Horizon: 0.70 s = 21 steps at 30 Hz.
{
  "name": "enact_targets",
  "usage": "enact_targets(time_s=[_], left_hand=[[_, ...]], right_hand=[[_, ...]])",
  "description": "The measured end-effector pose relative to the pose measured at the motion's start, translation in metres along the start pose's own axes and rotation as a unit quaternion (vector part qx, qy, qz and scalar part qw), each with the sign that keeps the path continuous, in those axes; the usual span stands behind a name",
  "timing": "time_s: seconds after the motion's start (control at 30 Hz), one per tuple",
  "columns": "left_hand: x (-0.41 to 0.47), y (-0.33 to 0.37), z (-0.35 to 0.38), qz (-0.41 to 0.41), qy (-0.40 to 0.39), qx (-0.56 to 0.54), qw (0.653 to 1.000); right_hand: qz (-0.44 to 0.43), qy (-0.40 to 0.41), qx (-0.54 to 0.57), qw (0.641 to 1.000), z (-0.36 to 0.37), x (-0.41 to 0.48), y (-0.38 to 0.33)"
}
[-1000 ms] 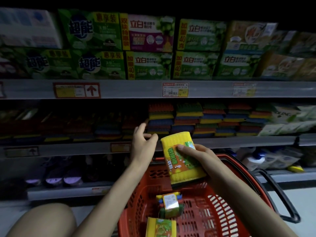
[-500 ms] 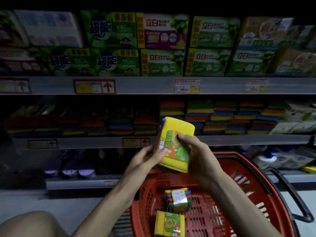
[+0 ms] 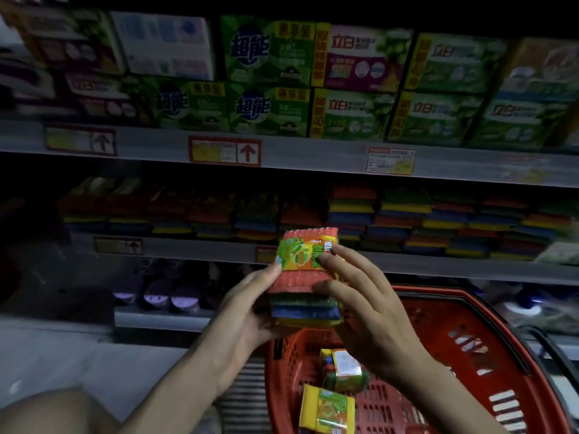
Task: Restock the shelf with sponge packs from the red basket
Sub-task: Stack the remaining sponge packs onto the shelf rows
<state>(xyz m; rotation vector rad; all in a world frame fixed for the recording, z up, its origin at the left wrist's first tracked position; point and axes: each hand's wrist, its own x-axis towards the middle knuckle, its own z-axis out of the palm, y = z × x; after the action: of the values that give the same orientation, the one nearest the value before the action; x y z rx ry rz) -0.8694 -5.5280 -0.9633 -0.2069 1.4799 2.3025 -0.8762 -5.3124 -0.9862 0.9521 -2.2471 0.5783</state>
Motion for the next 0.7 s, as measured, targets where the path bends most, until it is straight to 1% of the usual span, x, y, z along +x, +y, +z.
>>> enact_targets(time_s=[0.07, 0.1, 0.13, 0.17, 0.2, 0.23, 0.27, 0.33, 0.37, 0.4, 0.43, 0.5, 0.57, 0.7], left_hand=[[-0.001, -0.001, 0.001, 0.022, 0.027, 0.002, 0.999], [-0.001, 0.000, 0.002, 0.033, 0.042, 0.000, 0.999], [-0.001, 0.001, 0.003, 0.043, 0.052, -0.001, 0.998], [-0.002, 0.002, 0.004, 0.051, 0.058, 0.000, 0.997], [-0.002, 0.004, 0.004, 0.060, 0.062, 0.002, 0.996], [-0.001, 0.006, 0.004, 0.068, 0.064, 0.005, 0.996], [0.000, 0.007, 0.004, 0.074, 0.065, 0.009, 0.995], [0.002, 0.008, 0.004, 0.084, 0.059, 0.015, 0.995], [0.003, 0.007, 0.005, 0.088, 0.051, 0.015, 0.995], [0.003, 0.006, 0.006, 0.091, 0.041, 0.015, 0.995], [0.002, 0.004, 0.008, 0.092, 0.028, 0.012, 0.995], [-0.001, 0.002, 0.012, 0.094, 0.012, 0.003, 0.996], [-0.002, -0.002, 0.016, 0.104, 0.018, -0.005, 0.994], [-0.002, -0.008, 0.021, 0.122, 0.057, -0.019, 0.991]], right_hand=[[0.003, -0.015, 0.009, 1.000, 0.000, 0.002, 0.000], [0.022, -0.028, 0.019, 0.999, 0.000, 0.003, -0.002], [0.055, -0.041, 0.040, 0.997, -0.001, 0.004, -0.006], [0.106, -0.046, 0.079, 0.990, -0.003, 0.005, -0.011], [0.168, -0.035, 0.132, 0.976, -0.005, 0.008, -0.018], [0.228, -0.011, 0.192, 0.954, -0.008, 0.010, -0.023], [0.283, 0.018, 0.255, 0.925, -0.010, 0.014, -0.027], [0.367, 0.073, 0.356, 0.856, -0.014, 0.027, -0.028], [0.396, 0.090, 0.380, 0.831, -0.016, 0.035, -0.025], [0.413, 0.098, 0.389, 0.817, -0.018, 0.041, -0.021], [0.418, 0.099, 0.388, 0.815, -0.020, 0.047, -0.019], [0.409, 0.097, 0.381, 0.824, -0.019, 0.051, -0.021], [0.394, 0.089, 0.378, 0.833, -0.014, 0.048, -0.029], [0.341, 0.071, 0.307, 0.886, -0.004, 0.037, -0.035]])
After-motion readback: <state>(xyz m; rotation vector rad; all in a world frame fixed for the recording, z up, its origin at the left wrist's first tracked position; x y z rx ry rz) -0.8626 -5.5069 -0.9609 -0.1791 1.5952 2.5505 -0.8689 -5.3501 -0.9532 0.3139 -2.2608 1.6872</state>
